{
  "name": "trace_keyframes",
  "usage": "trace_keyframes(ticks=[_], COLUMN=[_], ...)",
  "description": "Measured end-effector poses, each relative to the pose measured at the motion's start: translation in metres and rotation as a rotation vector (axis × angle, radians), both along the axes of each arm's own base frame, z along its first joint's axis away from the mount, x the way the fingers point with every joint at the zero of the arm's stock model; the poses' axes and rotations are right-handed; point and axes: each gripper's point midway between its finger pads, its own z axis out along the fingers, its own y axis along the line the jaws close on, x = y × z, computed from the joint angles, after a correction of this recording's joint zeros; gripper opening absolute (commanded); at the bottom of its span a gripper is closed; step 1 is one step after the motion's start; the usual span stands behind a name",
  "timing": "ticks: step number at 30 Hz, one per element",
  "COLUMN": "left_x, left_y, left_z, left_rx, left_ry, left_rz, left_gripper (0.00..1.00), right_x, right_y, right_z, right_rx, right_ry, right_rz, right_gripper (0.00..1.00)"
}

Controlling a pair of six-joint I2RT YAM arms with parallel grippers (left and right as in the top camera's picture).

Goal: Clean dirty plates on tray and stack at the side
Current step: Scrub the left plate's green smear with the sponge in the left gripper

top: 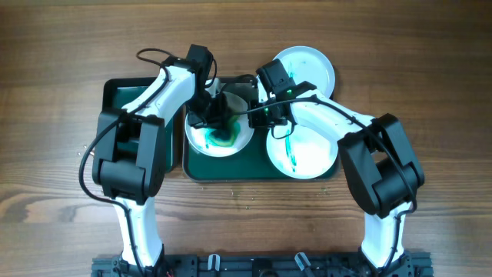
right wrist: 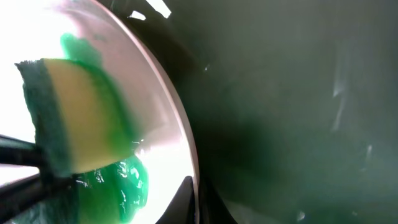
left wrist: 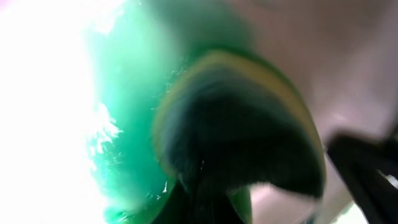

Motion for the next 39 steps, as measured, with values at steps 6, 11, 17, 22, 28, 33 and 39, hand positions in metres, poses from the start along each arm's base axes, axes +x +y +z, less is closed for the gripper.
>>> trace_keyframes(ticks=[6, 11, 17, 22, 28, 33, 39], left_x=[-0.002, -0.001, 0.02, 0.035, 0.037, 0.029, 0.015], left_y=[0.041, 0.041, 0.012, -0.036, -0.042, 0.002, 0.036], left_z=[0.002, 0.003, 0.002, 0.014, 0.014, 0.003, 0.004], left_rx=[0.262, 0.344, 0.171, -0.123, -0.123, 0.156, 0.348], left_ry=[-0.004, -0.039, -0.126, -0.211, -0.225, -0.165, -0.119], left_rz=[0.144, 0.14, 0.019, -0.119, -0.115, 0.052, 0.134], left_gripper=[0.04, 0.04, 0.04, 0.04, 0.04, 0.04, 0.04], right_x=[0.0, -0.001, 0.003, 0.007, 0.006, 0.002, 0.0], right_y=[0.0, 0.0, -0.009, -0.014, -0.014, -0.008, -0.005], right_z=[0.0, 0.0, -0.001, -0.001, -0.001, 0.0, 0.0], right_rx=[0.031, 0.042, 0.035, 0.034, 0.034, 0.041, 0.042], right_ry=[0.024, 0.03, 0.035, 0.036, 0.036, 0.04, 0.04], right_rz=[0.0, 0.0, -0.022, -0.037, -0.035, -0.02, -0.011], right_gripper=[0.04, 0.04, 0.04, 0.04, 0.04, 0.04, 0.04])
